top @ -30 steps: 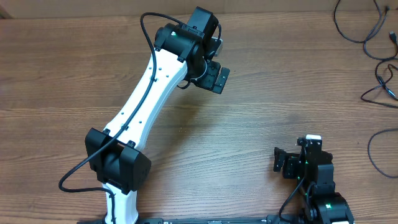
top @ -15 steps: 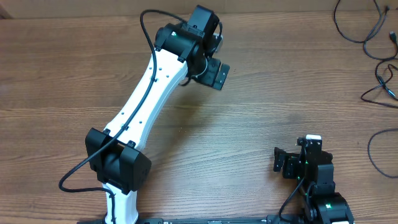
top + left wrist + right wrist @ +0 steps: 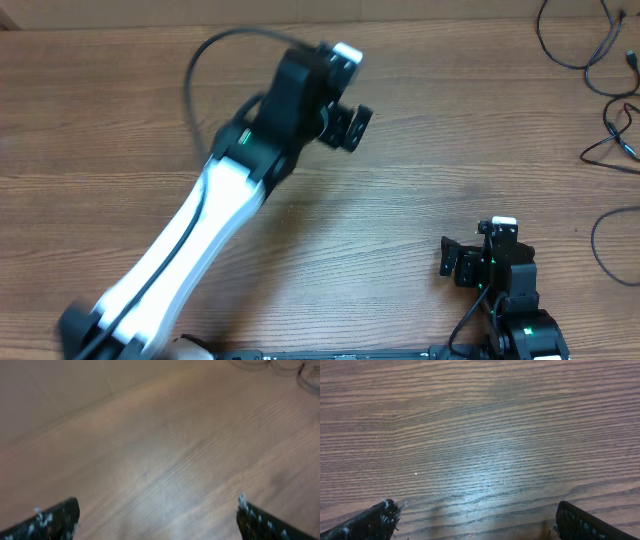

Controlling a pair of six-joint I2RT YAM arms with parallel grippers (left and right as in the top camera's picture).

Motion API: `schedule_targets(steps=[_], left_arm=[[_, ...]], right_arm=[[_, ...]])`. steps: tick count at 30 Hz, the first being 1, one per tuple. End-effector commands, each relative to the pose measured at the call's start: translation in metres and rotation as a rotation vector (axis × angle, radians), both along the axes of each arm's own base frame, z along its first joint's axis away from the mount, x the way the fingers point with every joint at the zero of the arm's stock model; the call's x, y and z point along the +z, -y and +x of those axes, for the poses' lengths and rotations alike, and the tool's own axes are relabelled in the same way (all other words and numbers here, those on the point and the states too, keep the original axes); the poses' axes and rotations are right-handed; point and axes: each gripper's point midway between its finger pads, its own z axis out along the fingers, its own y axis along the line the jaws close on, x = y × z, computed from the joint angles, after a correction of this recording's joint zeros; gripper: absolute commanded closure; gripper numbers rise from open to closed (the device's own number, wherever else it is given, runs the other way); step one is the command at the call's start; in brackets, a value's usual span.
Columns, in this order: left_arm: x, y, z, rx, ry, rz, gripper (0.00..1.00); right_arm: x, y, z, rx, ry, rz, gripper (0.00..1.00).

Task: Untangle cables

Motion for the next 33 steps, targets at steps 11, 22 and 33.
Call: schedule_targets(steps=[11,22,33], left_arm=[[0.002,-0.083,-0.104,0.009,0.499,-0.090,0.00],[0.022,-0.154,-0.152,0.142,0.955,-0.159,0.00],[-0.005,-0.204,-0.154,0.313,0.964,-0.060,0.00]], right_arm=[[0.000,0.001,0.000,-0.005,0.007,-0.004,0.00],[0.000,0.001,0.000,-0.005,0.007,-0.004,0.00],[0.000,0.001,0.000,-0.005,0.007,-0.004,0.00]])
